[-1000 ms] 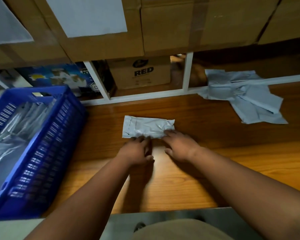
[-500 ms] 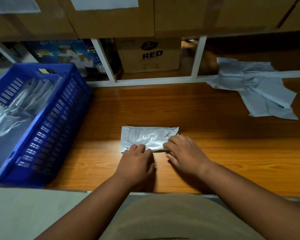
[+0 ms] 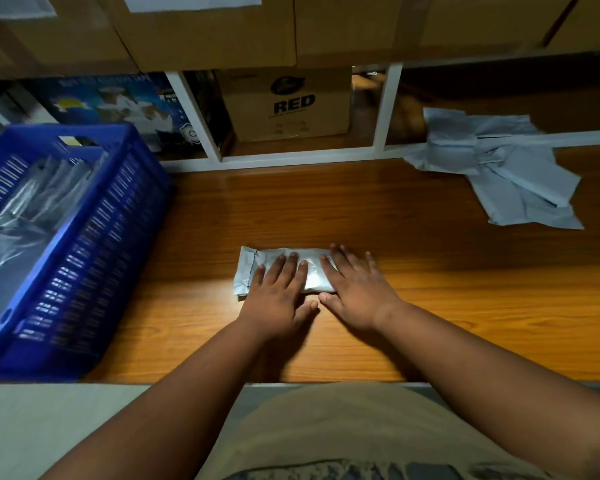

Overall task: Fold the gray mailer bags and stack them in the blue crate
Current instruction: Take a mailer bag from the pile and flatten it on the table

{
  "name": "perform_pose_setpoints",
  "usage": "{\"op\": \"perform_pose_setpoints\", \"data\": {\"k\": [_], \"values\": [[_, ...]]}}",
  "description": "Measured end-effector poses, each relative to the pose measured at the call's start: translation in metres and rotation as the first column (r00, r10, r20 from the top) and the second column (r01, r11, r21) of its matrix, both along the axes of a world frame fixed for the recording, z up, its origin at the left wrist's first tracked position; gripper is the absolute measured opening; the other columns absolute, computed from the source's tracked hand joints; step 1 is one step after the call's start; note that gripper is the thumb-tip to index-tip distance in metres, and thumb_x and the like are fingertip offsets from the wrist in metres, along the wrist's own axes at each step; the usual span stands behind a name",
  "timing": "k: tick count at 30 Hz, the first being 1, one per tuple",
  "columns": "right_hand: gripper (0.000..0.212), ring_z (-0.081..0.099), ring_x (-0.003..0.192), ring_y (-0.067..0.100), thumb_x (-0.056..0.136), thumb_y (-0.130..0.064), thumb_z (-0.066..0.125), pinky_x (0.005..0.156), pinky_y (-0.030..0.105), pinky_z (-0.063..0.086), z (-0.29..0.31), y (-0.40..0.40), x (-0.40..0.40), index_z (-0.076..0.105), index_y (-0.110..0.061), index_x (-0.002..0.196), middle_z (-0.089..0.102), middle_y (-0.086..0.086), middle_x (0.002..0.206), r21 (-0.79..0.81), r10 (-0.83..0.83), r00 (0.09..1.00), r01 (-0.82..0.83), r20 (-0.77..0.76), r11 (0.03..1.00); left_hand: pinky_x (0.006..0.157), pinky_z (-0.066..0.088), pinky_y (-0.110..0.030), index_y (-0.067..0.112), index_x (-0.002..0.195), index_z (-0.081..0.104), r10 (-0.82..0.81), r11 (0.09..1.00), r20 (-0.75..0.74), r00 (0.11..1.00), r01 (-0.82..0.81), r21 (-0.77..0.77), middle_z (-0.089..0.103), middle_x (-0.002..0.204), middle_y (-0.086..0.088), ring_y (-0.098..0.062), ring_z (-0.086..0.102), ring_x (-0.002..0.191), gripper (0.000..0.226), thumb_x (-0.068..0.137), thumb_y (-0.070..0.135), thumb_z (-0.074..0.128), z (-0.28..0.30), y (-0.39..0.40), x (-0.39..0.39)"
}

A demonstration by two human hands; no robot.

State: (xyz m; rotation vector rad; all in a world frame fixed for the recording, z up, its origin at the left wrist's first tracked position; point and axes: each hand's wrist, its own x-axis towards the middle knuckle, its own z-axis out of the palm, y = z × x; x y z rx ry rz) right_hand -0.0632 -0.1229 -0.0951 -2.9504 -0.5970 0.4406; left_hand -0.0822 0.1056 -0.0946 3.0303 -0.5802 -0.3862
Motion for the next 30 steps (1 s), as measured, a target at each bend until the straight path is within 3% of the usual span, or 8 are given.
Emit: {"op": "perform_pose_setpoints", "data": {"k": [8, 13, 21, 26, 30], "values": [[0.074, 0.001, 0.165, 0.022, 0.107, -0.065, 0.025, 0.131, 0.061, 0.006, 0.003, -0.017, -0.03, 0.012, -0.03, 0.171, 0.006, 0.002, 0.179, 0.091, 0.054, 0.998, -0.058, 0.044, 0.994, 0.124, 0.03, -0.054, 0.023, 0.167, 0.028, -0.061, 0.996, 0.092, 0.994, 0.067, -0.059, 0.025, 0.174, -0.013, -0.035, 0.026, 0.159, 0.071, 0.108, 0.062, 0.022, 0.0, 0.002, -0.041], [0.073, -0.001, 0.165, 0.022, 0.107, -0.059, 0.019, 0.132, 0.057, 0.004, 0.01, -0.013, -0.014, 0.015, -0.023, 0.171, 0.005, 0.003, 0.179, 0.143, -0.141, 0.984, 0.125, 0.111, 0.982, 0.123, 0.035, -0.055, 0.009, 0.158, 0.044, 0.002, 0.985, 0.205, 0.979, 0.033, -0.168, 0.036, 0.168, -0.018, -0.037, 0.033, 0.156, 0.063, 0.109, 0.047, 0.035, 0.009, -0.016, -0.025], [0.064, 0.002, 0.165, 0.025, 0.112, -0.045, 0.022, 0.133, 0.054, 0.004, 0.007, 0.015, 0.005, 0.019, -0.016, 0.17, 0.008, 0.008, 0.179, 0.079, -0.204, 0.975, 0.197, 0.084, 0.977, 0.13, 0.019, -0.054, 0.006, 0.165, 0.031, 0.101, 0.984, 0.103, 0.99, -0.084, -0.155, 0.027, 0.172, -0.019, -0.034, 0.019, 0.161, 0.072, 0.103, 0.044, 0.027, -0.006, -0.051, 0.015], [0.066, 0.007, 0.165, 0.029, 0.11, -0.044, 0.027, 0.133, 0.054, 0.009, -0.004, 0.028, 0.005, 0.024, -0.011, 0.169, 0.016, 0.012, 0.177, 0.039, -0.248, 0.961, 0.245, 0.122, 0.969, 0.129, 0.02, -0.055, 0.003, 0.16, 0.04, 0.228, 0.965, 0.118, 0.967, -0.208, -0.159, 0.034, 0.169, -0.021, -0.036, 0.028, 0.159, 0.07, 0.106, 0.045, 0.026, -0.019, -0.061, 0.024], [0.07, 0.003, 0.165, 0.029, 0.109, -0.047, 0.023, 0.131, 0.057, 0.01, -0.012, 0.028, 0.008, 0.02, -0.013, 0.169, 0.011, 0.012, 0.178, -0.026, -0.249, 0.958, 0.255, 0.144, 0.967, 0.129, 0.017, -0.054, 0.006, 0.164, 0.034, 0.236, 0.967, 0.156, 0.959, -0.216, -0.132, 0.028, 0.172, -0.019, -0.034, 0.024, 0.16, 0.068, 0.109, 0.045, 0.024, -0.022, -0.064, 0.021]]}}
